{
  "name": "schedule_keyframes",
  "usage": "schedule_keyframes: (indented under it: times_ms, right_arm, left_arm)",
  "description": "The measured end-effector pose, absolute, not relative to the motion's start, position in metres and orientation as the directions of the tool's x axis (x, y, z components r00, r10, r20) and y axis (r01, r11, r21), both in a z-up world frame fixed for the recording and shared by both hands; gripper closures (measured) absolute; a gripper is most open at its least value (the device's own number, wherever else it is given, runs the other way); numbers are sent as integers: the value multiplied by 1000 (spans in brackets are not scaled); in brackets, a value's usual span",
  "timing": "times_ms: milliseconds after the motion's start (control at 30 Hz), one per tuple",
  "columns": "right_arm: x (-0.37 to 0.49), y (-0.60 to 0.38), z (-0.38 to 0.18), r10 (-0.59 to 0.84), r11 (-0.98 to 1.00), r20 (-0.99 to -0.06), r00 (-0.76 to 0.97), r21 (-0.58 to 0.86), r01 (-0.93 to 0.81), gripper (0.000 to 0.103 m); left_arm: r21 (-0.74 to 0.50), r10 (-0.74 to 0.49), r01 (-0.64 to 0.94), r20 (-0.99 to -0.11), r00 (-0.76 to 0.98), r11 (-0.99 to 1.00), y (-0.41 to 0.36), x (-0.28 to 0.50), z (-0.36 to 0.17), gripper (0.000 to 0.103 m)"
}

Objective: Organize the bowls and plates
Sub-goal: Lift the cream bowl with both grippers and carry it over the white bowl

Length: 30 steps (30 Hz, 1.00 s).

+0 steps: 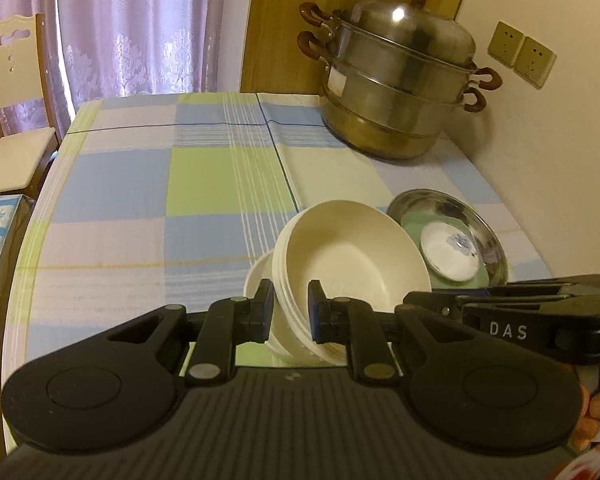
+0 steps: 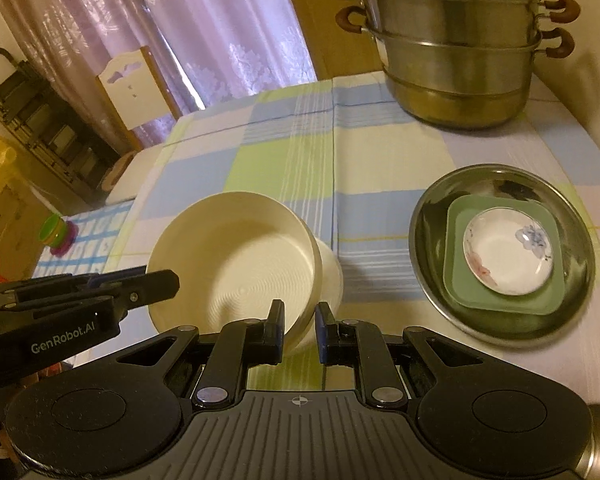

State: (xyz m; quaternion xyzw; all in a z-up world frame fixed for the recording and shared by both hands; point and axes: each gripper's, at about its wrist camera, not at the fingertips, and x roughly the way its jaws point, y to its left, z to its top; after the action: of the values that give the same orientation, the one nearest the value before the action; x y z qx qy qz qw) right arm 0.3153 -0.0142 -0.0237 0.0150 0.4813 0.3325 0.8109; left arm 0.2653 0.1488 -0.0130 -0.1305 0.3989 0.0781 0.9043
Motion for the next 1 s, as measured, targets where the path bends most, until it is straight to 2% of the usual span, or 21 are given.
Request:
schedule_keyframes:
  times_ms: [1000]
  right_arm:
    - [347, 8, -62, 480, 819, -839, 258, 322, -475, 87]
  left_arm:
    - [-215, -25, -269, -821, 570, 939, 175, 300, -63, 88]
